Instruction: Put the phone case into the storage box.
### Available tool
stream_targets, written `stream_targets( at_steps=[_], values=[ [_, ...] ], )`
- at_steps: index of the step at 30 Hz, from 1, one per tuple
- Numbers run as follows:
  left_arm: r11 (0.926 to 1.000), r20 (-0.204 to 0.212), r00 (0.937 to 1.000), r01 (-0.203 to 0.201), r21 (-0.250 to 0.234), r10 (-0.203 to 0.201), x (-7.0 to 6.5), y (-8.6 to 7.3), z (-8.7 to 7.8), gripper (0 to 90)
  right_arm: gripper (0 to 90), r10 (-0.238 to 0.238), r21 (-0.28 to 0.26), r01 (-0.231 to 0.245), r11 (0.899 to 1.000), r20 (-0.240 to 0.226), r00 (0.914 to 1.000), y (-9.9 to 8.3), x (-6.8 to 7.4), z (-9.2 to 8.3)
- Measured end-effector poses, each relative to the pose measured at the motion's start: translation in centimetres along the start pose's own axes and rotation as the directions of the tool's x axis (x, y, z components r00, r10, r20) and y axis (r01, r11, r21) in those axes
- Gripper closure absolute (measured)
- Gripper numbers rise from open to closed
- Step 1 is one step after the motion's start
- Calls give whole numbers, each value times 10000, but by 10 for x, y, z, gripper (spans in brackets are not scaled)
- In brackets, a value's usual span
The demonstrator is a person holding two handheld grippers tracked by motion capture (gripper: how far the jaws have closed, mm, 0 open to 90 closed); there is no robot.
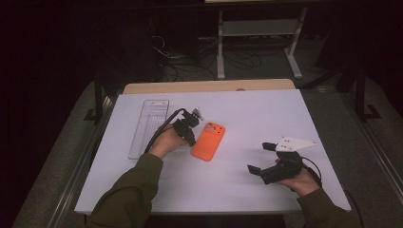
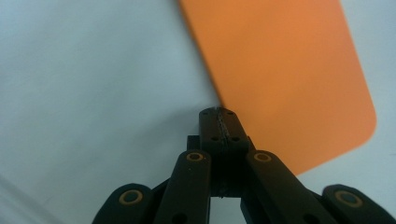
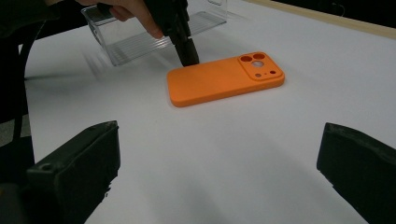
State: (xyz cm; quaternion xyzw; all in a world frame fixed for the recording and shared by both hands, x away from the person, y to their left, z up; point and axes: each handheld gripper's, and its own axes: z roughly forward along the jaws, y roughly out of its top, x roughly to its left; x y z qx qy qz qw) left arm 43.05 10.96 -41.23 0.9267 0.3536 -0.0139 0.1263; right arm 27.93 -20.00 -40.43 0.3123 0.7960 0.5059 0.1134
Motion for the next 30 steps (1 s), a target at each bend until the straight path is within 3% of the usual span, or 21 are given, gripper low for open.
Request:
stream_targets(
  at_steps=[10,15,17,23,27,28,30],
  values=[
    [9986,664,9972,-307,-433,336,-15,5,-1,900,0,-8,11,8,10000,-12,10000,0,0,0],
    [9983,549,9978,-353,-466,378,-17,5,-1,900,0,-7,23,7,10000,-15,10000,0,0,0],
    [9989,288,9990,-320,-330,330,-15,3,0,900,0,-1,11,1,10000,-3,10000,0,0,0],
    [9997,286,9995,-144,-196,150,-10,-2,6,900,0,-5,15,5,10000,-3,10000,0,0,0],
    [9996,506,9986,-106,-263,119,-12,-2,6,900,0,14,20,-14,10000,-2,10000,0,0,0],
    [9993,823,9964,-177,-324,204,-15,-1,7,900,0,-5,21,5,10000,-17,10000,0,0,1],
    [9992,980,9948,-230,-332,262,-18,0,8,900,0,5,34,-5,10000,-17,10000,0,0,1]
  ],
)
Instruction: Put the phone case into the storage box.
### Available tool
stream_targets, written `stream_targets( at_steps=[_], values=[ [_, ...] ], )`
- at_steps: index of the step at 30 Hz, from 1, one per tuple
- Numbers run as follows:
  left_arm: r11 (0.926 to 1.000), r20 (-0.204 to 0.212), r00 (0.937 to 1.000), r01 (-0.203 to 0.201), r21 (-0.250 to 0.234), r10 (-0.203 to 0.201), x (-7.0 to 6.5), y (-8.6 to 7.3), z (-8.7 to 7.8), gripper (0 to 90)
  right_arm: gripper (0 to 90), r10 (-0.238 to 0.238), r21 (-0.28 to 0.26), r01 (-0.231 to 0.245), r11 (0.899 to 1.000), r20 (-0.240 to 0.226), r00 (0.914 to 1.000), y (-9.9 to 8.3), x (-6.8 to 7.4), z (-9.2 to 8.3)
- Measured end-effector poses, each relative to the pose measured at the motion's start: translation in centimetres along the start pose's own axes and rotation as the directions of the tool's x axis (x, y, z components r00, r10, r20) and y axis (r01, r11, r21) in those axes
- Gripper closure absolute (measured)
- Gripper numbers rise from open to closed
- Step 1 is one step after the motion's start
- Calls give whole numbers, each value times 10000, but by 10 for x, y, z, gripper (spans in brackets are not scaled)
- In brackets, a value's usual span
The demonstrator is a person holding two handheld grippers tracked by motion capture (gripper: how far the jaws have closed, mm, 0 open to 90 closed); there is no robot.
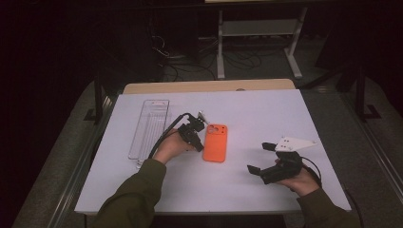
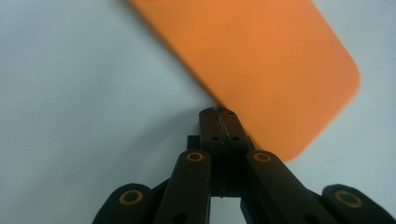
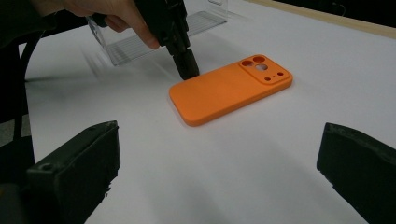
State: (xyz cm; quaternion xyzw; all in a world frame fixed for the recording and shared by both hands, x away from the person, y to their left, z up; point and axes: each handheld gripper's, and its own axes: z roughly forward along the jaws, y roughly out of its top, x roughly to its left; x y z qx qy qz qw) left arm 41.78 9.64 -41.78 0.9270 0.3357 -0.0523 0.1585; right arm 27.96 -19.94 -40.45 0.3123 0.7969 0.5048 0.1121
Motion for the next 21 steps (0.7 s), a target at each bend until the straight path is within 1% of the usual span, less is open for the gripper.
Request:
stream_targets(
  at_steps=[2,3,4,6,8,10,11,13,14,15,16,17,18,19,20,21],
  values=[
    [9999,-186,9997,-143,-50,142,-6,3,2,900,0,0,0,0,10000,6,10000,0,0,0],
    [9998,293,9995,-146,-146,150,-10,6,4,900,0,12,6,-12,10000,7,10000,0,0,0],
    [9998,293,9995,-146,-146,150,-10,6,4,900,0,12,6,-12,10000,7,10000,0,0,0],
    [9994,57,9995,-304,-142,305,-15,9,6,900,0,-5,7,5,10000,-14,10000,0,0,0],
    [9992,353,9988,-324,-218,332,-18,11,8,900,0,4,1,-4,10000,-17,10000,0,0,0],
    [9989,228,9988,-433,-204,437,-23,14,11,900,0,14,-15,-14,10000,1,10000,0,0,0],
    [9985,294,9984,-476,-255,484,-24,15,12,900,0,-6,-33,6,10000,-4,10000,0,0,0],
    [9984,546,9976,-412,-391,433,-28,18,15,900,0,2,-30,-3,10000,-10,10000,0,0,0],
    [9976,406,9971,-638,-285,650,-30,20,16,900,0,1,-3,-1,10000,-20,10000,0,0,0],
    [9973,642,9965,-503,-532,537,-35,23,17,900,0,8,7,-8,10000,-26,10000,0,0,0],
    [9973,642,9965,-503,-532,537,-35,23,17,900,0,8,7,-8,10000,-26,10000,0,0,0],
    [9966,621,9960,-609,-556,644,-37,24,19,900,0,-1,2,1,10000,-34,10000,0,0,0],
    [9965,562,9962,-633,-552,664,-38,24,20,900,0,-5,4,5,10000,-23,10000,0,0,0],
    [9958,529,9954,-772,-488,798,-38,24,19,900,0,-5,4,5,10000,-23,10000,0,0,0],
    [9960,594,9958,-658,-597,693,-38,24,20,900,0,23,-2,-23,10000,-27,10000,0,0,0],
    [9959,592,9957,-679,-594,715,-37,24,19,900,0,14,-25,-14,10000,-24,10000,0,0,-1]
  ],
)
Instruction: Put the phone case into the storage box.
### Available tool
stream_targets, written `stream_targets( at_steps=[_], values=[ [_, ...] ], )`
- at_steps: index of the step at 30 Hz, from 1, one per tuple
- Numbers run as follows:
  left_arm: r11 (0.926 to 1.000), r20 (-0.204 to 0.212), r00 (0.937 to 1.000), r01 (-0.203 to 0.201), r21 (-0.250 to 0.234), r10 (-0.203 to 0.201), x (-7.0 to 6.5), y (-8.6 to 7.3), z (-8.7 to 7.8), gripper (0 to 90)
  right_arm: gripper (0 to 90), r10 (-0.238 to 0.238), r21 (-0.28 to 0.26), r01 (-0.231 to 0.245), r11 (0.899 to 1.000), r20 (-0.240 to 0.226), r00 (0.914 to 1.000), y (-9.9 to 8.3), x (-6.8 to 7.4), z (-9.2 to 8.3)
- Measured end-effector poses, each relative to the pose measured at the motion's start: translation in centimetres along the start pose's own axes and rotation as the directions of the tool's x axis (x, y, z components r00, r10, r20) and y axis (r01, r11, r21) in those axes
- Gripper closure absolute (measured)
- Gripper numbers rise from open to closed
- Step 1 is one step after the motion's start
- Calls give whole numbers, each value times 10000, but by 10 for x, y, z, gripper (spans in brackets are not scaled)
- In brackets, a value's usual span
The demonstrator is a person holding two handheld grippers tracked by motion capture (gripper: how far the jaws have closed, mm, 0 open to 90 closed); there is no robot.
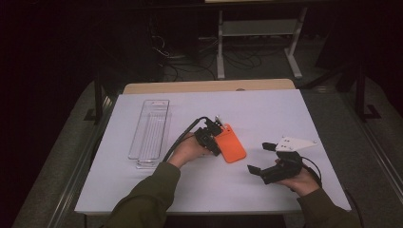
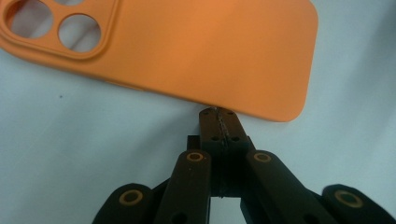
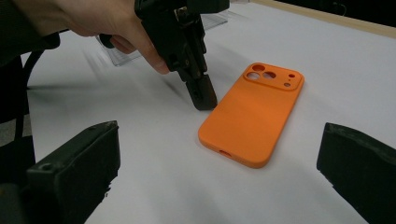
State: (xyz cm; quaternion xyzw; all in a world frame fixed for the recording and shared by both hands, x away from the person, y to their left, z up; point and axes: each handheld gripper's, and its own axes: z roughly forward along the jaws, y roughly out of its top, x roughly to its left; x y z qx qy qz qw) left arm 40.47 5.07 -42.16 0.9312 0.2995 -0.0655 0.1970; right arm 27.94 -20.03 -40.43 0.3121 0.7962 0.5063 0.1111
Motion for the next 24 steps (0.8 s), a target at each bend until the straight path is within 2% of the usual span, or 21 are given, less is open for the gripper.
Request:
stream_targets(
  at_steps=[2,5,6,7,9,10,11,12,15,17,18,21,22,24],
  values=[
    [9999,-33,10000,-17,-118,16,2,-1,-4,900,0,9,20,-9,10000,6,10000,0,0,0],
    [9980,30,9999,-123,-626,125,3,-3,-12,900,0,8,17,-8,10000,10,10000,0,0,0],
    [9933,175,9998,-101,-1155,122,3,-6,-18,854,0,-1,17,1,10000,15,10000,0,0,0],
    [9933,175,9998,-101,-1155,122,3,-6,-18,834,0,-1,17,1,10000,15,10000,0,0,0],
    [9886,276,9990,-314,-1471,359,5,-9,-24,811,0,-21,9,21,10000,39,10000,0,0,0],
    [9866,292,9984,-424,-1577,475,5,-11,-28,758,0,-19,17,19,10000,37,10000,0,0,0],
    [9832,386,9978,-465,-1764,541,5,-13,-31,758,0,-19,17,19,10000,37,10000,0,0,0],
    [9787,441,9975,-455,-2001,554,4,-16,-33,743,0,-35,14,35,10000,39,10000,0,0,1],
    [9666,363,9944,-878,-2409,993,3,-23,-40,681,0,-49,54,49,10000,43,10000,0,0,1],
    [9548,411,9932,-932,-2823,1091,1,-28,-45,619,0,-59,83,58,9999,50,10000,-1,0,2],
    [9503,374,9907,-1145,-2894,1307,2,-31,-48,602,0,-58,96,57,9999,55,10000,-1,0,2],
    [9340,526,9885,-1158,-3379,1416,0,-38,-56,569,0,-38,132,37,9999,54,10000,-1,1,2],
    [9255,531,9866,-1256,-3573,1544,-1,-41,-58,553,0,-57,128,56,9999,55,10000,-1,1,2],
    [9159,415,9853,-1380,-3769,1655,-3,-46,-62,506,0,-64,148,63,9999,57,10000,-1,1,2]
  ],
)
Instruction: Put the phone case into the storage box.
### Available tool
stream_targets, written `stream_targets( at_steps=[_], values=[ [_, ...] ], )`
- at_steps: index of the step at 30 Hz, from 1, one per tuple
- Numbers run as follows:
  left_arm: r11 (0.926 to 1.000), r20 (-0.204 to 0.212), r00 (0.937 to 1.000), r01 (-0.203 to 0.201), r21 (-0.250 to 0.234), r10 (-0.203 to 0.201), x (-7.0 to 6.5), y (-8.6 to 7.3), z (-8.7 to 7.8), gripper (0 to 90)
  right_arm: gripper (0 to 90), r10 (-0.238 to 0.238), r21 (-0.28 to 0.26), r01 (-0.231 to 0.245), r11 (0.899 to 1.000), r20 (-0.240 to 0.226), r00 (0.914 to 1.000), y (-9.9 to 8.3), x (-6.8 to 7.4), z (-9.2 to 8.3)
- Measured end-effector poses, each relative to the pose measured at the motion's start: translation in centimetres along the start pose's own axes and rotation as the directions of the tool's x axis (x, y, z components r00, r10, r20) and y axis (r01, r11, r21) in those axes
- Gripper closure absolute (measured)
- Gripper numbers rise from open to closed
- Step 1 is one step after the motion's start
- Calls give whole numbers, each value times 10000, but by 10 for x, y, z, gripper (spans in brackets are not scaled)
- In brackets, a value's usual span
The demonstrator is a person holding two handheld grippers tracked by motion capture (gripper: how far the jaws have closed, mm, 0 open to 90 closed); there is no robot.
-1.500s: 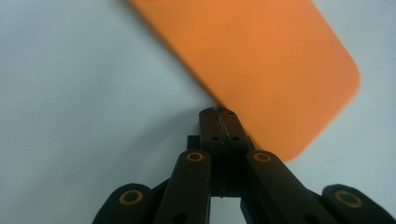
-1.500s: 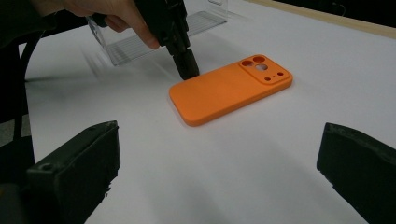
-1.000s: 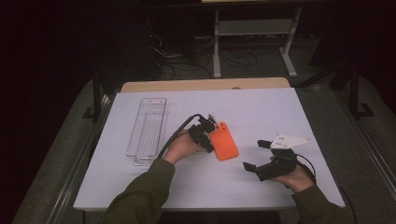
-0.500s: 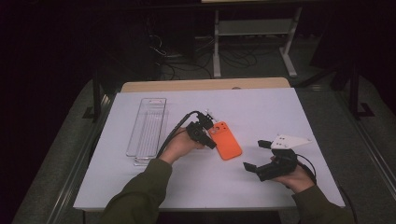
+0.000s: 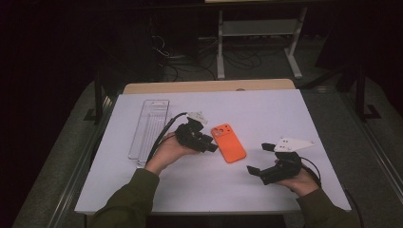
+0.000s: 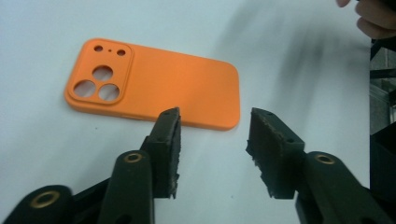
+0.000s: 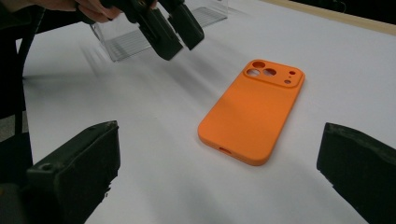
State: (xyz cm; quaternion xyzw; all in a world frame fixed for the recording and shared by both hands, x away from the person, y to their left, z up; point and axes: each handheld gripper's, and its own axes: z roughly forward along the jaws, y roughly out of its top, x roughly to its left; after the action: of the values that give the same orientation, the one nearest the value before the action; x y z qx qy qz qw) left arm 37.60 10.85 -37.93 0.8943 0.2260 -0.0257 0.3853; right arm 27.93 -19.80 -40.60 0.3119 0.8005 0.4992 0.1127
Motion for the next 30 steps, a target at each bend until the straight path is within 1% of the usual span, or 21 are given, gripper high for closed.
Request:
stream_targets(
  at_steps=[2,3,4,6,7,8,9,10,12,13,14,15,16,17,19,23,24,25,27,29,30],
  values=[
    [9996,46,10000,45,-282,-44,-3,-3,-6,494,0,-3,-5,3,10000,9,10000,0,0,0],
    [9992,25,10000,-27,-390,28,-5,-5,-9,476,0,3,-7,-3,10000,14,10000,0,0,0],
    [9986,11,10000,-91,-527,91,-6,-7,-11,433,0,-6,1,6,10000,16,10000,0,0,0],
    [9967,-24,9997,-244,-780,243,-8,-11,-16,420,0,-13,8,13,10000,15,10000,0,0,0],
    [9958,-74,9994,-346,-853,341,-8,-14,-18,398,0,-10,16,10,10000,5,10000,0,0,0],
    [9946,-104,9990,-452,-933,444,-9,-17,-19,349,0,-23,32,23,10000,1,10000,0,0,0],
    [9928,-79,9991,-421,-1119,415,-10,-20,-20,349,0,-23,32,23,10000,1,10000,0,0,0],
    [9911,-35,9991,-413,-1264,412,-11,-23,-21,323,0,-26,35,26,10000,2,10000,0,0,0],
    [9868,-128,9984,-559,-1520,546,-14,-29,-21,268,0,-21,47,21,10000,-1,10000,0,0,0],
    [9848,-102,9985,-540,-1651,531,-15,-32,-21,250,0,-30,43,30,10000,-2,10000,0,0,1],
    [9843,-159,9983,-576,-1667,557,-17,-35,-21,214,0,-30,45,30,10000,-3,10000,0,0,1],
    [9835,-250,9973,-717,-1662,685,-18,-37,-21,181,0,-33,52,33,10000,1,10000,0,0,1],
    [9825,-221,9973,-729,-1717,701,-20,-38,-21,169,0,-50,40,50,10000,8,10000,0,0,1],
    [9804,-217,9970,-775,-1810,748,-22,-40,-21,137,0,-82,34,82,10000,6,10000,0,0,1],
    [9791,-292,9953,-965,-1790,927,-26,-44,-22,123,0,-86,29,86,10000,6,10000,0,0,1],
    [9806,-609,9943,-964,-1707,871,-32,-52,-22,15,0,-57,38,57,10000,17,10000,-1,1,1],
    [9808,-585,9949,-911,-1724,822,-33,-54,-21,12,0,-56,33,56,10000,15,10000,-1,1,1],
    [9827,-554,9955,-845,-1647,763,-34,-55,-22,9,0,-47,40,47,10000,10,10000,-1,1,1],
    [9829,-548,9968,-660,-1721,573,-36,-59,-20,0,0,-62,38,62,10000,27,10000,-1,1,1],
    [9831,-659,9959,-720,-1681,616,-39,-62,-18,0,0,-59,16,59,10000,51,10000,-1,1,2],
    [9831,-842,9940,-826,-1633,695,-41,-64,-18,0,0,-44,15,44,10000,52,10000,-1,1,2]
  ],
)
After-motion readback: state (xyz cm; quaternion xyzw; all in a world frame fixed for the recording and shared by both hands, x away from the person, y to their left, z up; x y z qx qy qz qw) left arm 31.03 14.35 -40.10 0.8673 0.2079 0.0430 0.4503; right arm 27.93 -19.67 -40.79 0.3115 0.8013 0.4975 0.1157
